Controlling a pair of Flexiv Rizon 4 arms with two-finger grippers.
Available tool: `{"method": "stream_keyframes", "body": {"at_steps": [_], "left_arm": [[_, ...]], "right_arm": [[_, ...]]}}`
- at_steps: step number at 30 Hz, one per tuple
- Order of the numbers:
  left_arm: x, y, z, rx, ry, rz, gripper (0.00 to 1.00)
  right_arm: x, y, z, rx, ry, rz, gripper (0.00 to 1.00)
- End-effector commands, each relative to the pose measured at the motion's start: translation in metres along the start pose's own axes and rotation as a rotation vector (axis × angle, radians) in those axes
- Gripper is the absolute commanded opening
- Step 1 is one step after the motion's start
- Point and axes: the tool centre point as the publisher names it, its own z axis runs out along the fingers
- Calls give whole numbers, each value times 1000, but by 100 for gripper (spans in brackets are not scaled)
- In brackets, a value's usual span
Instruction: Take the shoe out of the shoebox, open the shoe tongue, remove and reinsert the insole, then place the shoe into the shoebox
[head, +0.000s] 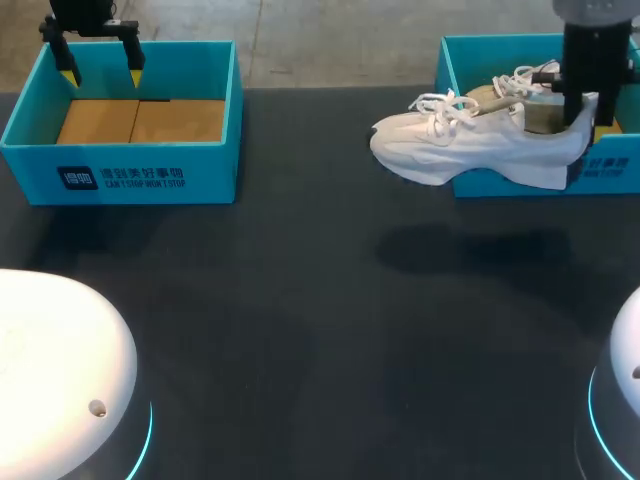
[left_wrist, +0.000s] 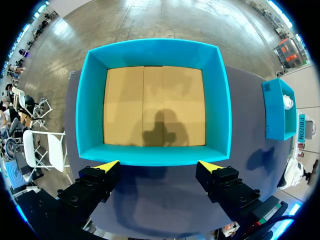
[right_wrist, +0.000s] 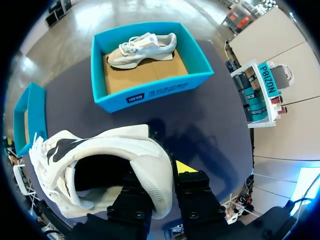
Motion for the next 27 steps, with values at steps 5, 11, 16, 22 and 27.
{"method": "stream_keyframes", "body": {"at_steps": [5, 11, 16, 22, 27], "left_arm": [[0, 0, 0, 0, 0, 0, 100], [0, 0, 0, 0, 0, 0, 100], [0, 0, 0, 0, 0, 0, 100], [0, 0, 0, 0, 0, 0, 100], [0, 0, 0, 0, 0, 0, 100]], "right_arm": [[-3, -2, -1, -8, 8, 0, 0], [-3, -2, -1, -8, 8, 0, 0], [-3, -2, -1, -8, 8, 0, 0], [11, -21, 8, 3, -8, 31, 0], [28, -60, 14, 7, 33, 54, 0]]}}
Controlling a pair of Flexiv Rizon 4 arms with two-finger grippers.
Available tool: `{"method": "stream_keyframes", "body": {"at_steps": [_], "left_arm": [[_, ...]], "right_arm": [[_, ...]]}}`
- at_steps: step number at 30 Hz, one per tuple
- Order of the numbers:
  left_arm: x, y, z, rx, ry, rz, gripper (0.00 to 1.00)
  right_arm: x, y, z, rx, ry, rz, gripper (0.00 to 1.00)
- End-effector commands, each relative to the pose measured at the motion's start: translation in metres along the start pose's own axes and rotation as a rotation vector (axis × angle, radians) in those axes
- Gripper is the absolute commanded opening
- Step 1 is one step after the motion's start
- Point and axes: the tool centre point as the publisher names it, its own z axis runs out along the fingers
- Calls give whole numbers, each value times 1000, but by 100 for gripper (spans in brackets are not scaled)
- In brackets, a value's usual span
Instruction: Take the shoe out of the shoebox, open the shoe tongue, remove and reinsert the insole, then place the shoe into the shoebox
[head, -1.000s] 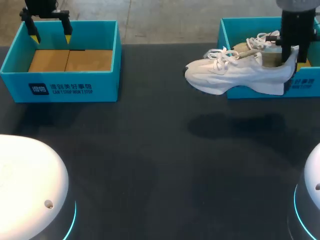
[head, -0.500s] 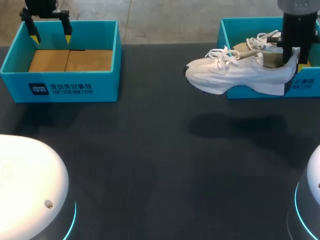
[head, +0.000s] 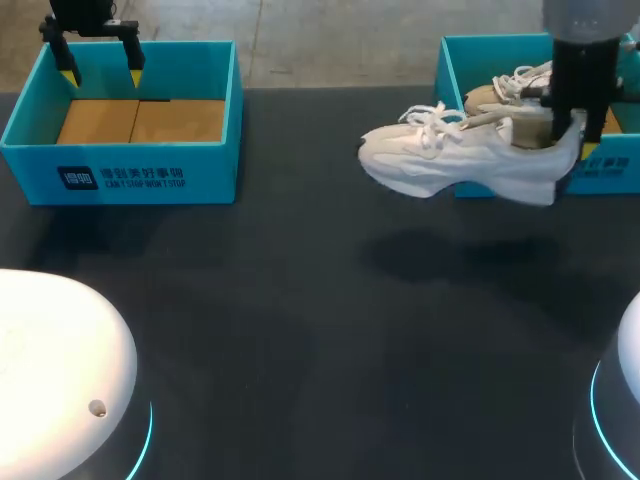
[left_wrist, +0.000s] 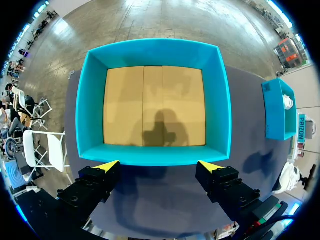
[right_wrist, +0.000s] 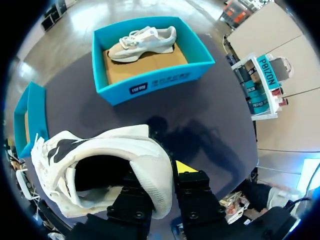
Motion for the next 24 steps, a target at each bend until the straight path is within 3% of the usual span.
{"method": "stream_keyframes", "body": {"at_steps": [1, 8, 16, 24], "left_arm": [[0, 0, 0, 0, 0, 0, 100], [0, 0, 0, 0, 0, 0, 100], [0, 0, 0, 0, 0, 0, 100], [0, 0, 0, 0, 0, 0, 100]], "right_arm": [[10, -34, 10, -24, 16, 5, 0], [39, -82, 27, -16, 11, 23, 0], [61, -119, 58, 5, 47, 49, 0], [99, -156, 77, -6, 37, -12, 0]]}}
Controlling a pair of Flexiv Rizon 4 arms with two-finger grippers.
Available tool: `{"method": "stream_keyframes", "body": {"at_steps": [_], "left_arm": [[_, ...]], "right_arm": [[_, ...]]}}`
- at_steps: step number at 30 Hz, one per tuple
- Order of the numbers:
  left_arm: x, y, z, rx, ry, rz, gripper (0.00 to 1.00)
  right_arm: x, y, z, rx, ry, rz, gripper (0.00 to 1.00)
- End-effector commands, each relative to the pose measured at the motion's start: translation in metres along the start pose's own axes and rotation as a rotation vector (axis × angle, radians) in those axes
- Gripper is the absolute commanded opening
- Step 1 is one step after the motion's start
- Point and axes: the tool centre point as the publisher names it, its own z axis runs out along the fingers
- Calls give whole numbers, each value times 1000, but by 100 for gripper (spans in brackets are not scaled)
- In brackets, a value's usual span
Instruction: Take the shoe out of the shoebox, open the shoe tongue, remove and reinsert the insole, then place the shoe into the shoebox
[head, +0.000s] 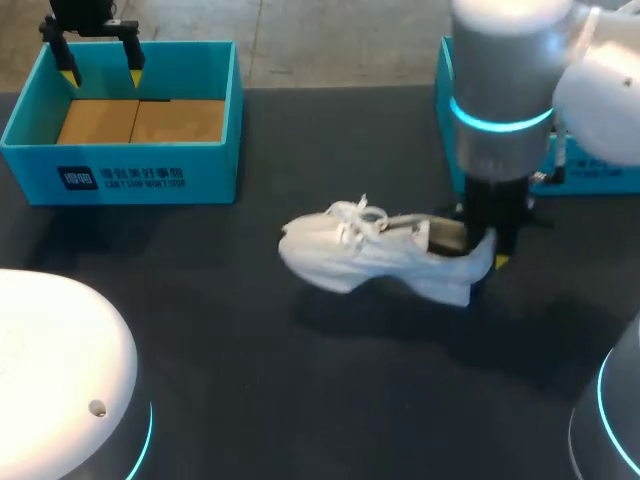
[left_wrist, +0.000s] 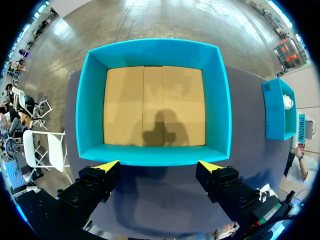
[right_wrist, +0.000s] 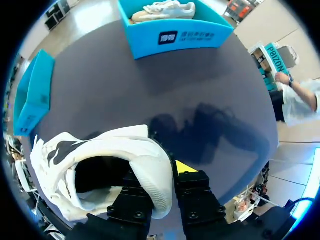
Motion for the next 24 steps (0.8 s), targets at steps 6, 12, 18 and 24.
{"method": "stream_keyframes", "body": {"at_steps": [6, 12, 18, 24], "left_arm": [[0, 0, 0, 0, 0, 0, 100], [0, 0, 0, 0, 0, 0, 100], [0, 0, 0, 0, 0, 0, 100], [0, 0, 0, 0, 0, 0, 100]], "right_arm": [[36, -38, 20, 8, -40, -13, 0], [48, -62, 28, 26, -35, 1, 0], [69, -77, 36, 18, -59, -31, 0], [80, -90, 46, 3, -77, -45, 0]]}}
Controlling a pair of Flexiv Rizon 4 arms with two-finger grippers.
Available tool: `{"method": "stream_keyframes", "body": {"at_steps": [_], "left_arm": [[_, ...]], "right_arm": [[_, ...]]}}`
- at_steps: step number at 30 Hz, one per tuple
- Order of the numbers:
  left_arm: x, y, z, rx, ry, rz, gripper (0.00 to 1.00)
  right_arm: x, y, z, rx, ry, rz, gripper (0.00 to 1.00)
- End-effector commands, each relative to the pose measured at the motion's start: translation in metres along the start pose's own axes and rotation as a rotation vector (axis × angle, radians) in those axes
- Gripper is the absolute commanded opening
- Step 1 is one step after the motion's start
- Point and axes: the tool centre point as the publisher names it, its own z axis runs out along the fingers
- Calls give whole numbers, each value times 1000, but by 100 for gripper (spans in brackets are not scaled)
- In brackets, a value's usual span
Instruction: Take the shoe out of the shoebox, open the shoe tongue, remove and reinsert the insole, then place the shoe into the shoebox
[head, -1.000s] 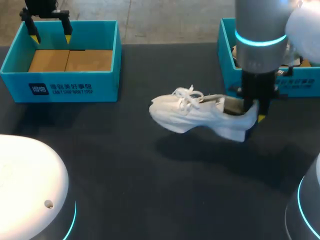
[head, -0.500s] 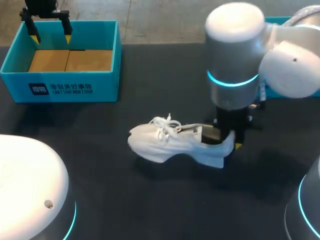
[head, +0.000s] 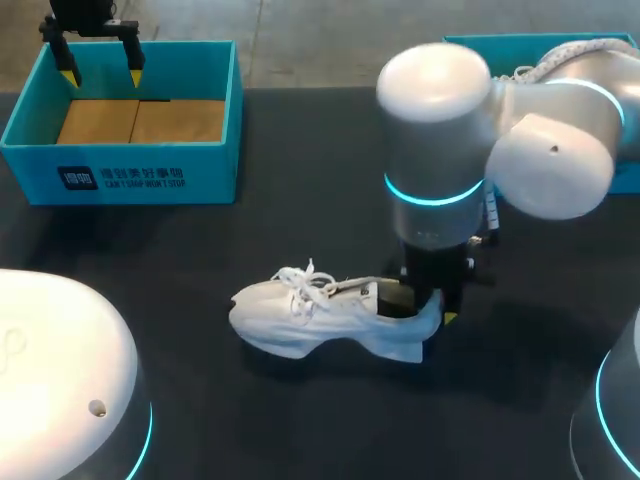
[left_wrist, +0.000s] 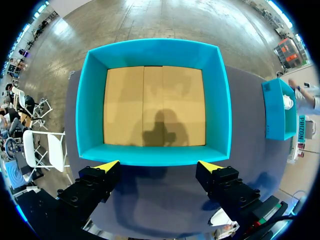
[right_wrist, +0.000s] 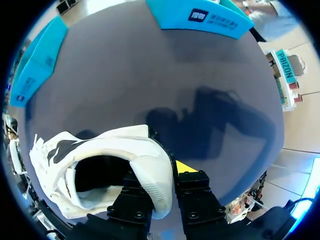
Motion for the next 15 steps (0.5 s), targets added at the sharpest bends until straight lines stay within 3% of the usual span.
{"method": "stream_keyframes", "body": {"at_steps": [1, 15], "left_arm": [[0, 0, 0, 0, 0, 0, 100], [0, 0, 0, 0, 0, 0, 100]], "right_arm": [[36, -16, 9, -33, -80, 68, 0], [64, -31, 28, -22, -77, 113, 0]]}}
